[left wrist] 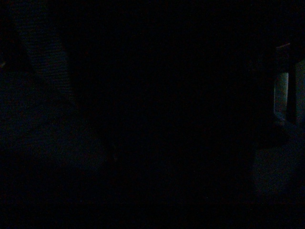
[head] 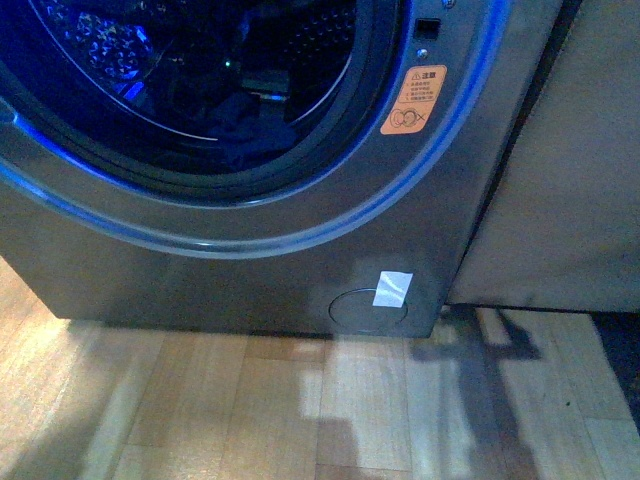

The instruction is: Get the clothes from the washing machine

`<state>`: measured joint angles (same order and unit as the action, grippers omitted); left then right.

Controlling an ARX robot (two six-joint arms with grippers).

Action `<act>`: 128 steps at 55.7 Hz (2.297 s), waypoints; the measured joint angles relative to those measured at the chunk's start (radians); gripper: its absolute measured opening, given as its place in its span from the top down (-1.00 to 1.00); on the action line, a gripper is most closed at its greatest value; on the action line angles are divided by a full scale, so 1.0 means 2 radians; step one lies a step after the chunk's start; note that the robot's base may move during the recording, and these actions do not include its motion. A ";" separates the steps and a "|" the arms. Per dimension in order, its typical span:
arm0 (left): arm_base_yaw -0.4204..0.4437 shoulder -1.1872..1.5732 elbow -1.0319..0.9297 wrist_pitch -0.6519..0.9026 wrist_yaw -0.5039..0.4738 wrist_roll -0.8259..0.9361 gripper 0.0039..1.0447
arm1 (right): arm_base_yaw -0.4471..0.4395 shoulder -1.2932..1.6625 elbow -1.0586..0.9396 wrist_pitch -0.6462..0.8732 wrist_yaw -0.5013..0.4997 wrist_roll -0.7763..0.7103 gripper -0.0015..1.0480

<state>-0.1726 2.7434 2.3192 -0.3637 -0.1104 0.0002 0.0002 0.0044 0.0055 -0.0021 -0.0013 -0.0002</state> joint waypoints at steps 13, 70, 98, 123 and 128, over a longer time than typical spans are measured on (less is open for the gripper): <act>0.003 0.006 0.002 0.003 -0.005 0.022 -0.88 | 0.000 0.000 0.000 0.000 0.000 0.000 -0.86; 0.007 -0.092 -0.172 0.141 0.033 0.008 0.87 | 0.000 0.000 0.000 0.000 0.000 0.000 -0.86; -0.002 -0.391 -0.554 0.349 0.103 0.013 0.87 | 0.000 0.000 0.000 0.000 0.000 0.000 -0.86; 0.012 -0.670 -0.796 0.381 0.193 0.024 0.87 | 0.000 0.000 0.000 0.000 0.000 0.000 -0.86; 0.021 -0.735 -0.801 0.355 0.220 0.021 0.87 | 0.000 0.000 0.000 0.000 0.000 0.000 -0.86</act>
<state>-0.1314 1.2728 0.7162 0.3454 0.3290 0.0414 0.0002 0.0044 0.0055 -0.0021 -0.0013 -0.0002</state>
